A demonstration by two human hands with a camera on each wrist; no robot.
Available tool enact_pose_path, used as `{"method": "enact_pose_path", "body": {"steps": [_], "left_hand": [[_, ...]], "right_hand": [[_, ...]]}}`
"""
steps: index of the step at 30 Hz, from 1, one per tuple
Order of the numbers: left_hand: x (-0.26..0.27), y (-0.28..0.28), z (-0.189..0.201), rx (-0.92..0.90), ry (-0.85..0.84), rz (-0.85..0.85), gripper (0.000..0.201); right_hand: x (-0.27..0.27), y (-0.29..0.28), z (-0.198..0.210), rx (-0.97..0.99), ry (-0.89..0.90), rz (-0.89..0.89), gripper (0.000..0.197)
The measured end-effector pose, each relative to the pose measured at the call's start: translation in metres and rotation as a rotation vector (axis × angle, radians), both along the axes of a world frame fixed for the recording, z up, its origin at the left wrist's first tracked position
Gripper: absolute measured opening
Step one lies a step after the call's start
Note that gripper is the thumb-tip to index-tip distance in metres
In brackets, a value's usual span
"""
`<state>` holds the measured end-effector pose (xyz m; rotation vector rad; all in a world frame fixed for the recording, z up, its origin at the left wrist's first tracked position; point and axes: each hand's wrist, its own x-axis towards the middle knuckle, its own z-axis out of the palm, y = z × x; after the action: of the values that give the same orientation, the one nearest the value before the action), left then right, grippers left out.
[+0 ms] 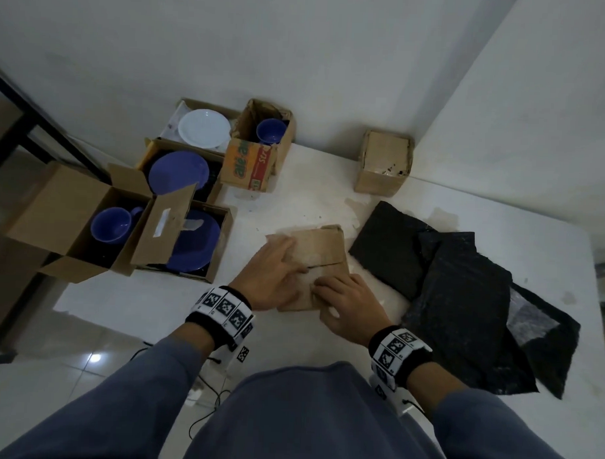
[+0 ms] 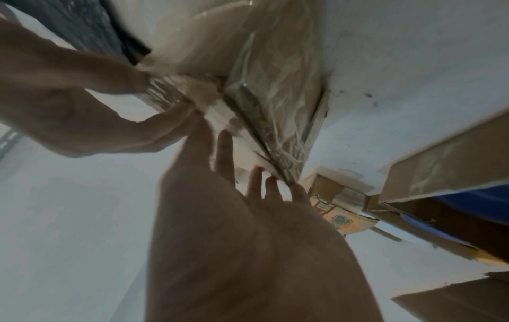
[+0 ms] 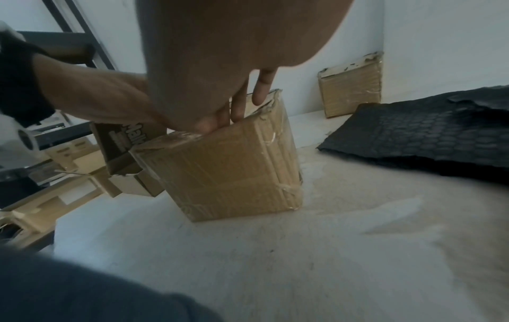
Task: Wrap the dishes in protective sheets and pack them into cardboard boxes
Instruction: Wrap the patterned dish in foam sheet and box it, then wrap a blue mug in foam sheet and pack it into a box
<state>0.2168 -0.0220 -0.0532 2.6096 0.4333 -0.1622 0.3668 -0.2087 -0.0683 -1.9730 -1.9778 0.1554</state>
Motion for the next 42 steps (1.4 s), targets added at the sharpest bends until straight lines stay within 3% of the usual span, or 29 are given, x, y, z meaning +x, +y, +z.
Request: {"method": "enact_pose_path", "body": {"steps": [3, 9, 12, 14, 16, 18, 20, 22, 24, 26, 31, 42], "left_hand": [[-0.015, -0.008, -0.002, -0.015, 0.221, -0.093, 0.093], [-0.015, -0.01, -0.01, 0.057, 0.241, -0.151, 0.09], [-0.007, -0.003, -0.016, 0.104, 0.139, -0.105, 0.078], [-0.001, 0.003, -0.013, 0.109, -0.049, -0.018, 0.071], [-0.002, 0.008, -0.006, 0.007, -0.2, 0.15, 0.069], [-0.01, 0.012, -0.01, -0.181, -0.234, 0.33, 0.07], [-0.022, 0.018, -0.024, -0.31, -0.169, 0.428, 0.067], [-0.037, 0.025, -0.043, -0.347, 0.06, 0.454, 0.07], [-0.055, 0.025, -0.06, -0.319, 0.362, 0.397, 0.088], [-0.069, 0.023, -0.07, -0.253, 0.502, 0.291, 0.107], [-0.071, 0.018, -0.08, -0.269, 0.565, 0.218, 0.124], [-0.057, 0.018, -0.075, -0.293, 0.685, 0.225, 0.122]], "right_hand": [[-0.002, -0.016, -0.006, -0.077, -0.009, -0.005, 0.048], [-0.005, -0.006, -0.01, 0.007, -0.046, -0.081, 0.027], [0.0, 0.01, -0.01, 0.033, -0.053, -0.162, 0.024], [0.007, 0.026, -0.009, 0.037, -0.057, -0.195, 0.023], [0.015, 0.044, -0.006, 0.037, -0.067, -0.219, 0.024], [0.024, 0.063, -0.001, 0.026, -0.058, -0.26, 0.027], [0.033, 0.084, 0.002, -0.021, -0.052, -0.298, 0.025], [0.043, 0.109, 0.003, -0.074, -0.043, -0.335, 0.024], [0.055, 0.132, 0.006, -0.128, -0.012, -0.387, 0.027], [0.069, 0.152, 0.012, -0.184, 0.017, -0.438, 0.03], [0.096, 0.184, 0.023, -0.219, 0.019, -0.487, 0.031], [0.138, 0.232, 0.013, -0.178, -0.006, -0.558, 0.027]]}}
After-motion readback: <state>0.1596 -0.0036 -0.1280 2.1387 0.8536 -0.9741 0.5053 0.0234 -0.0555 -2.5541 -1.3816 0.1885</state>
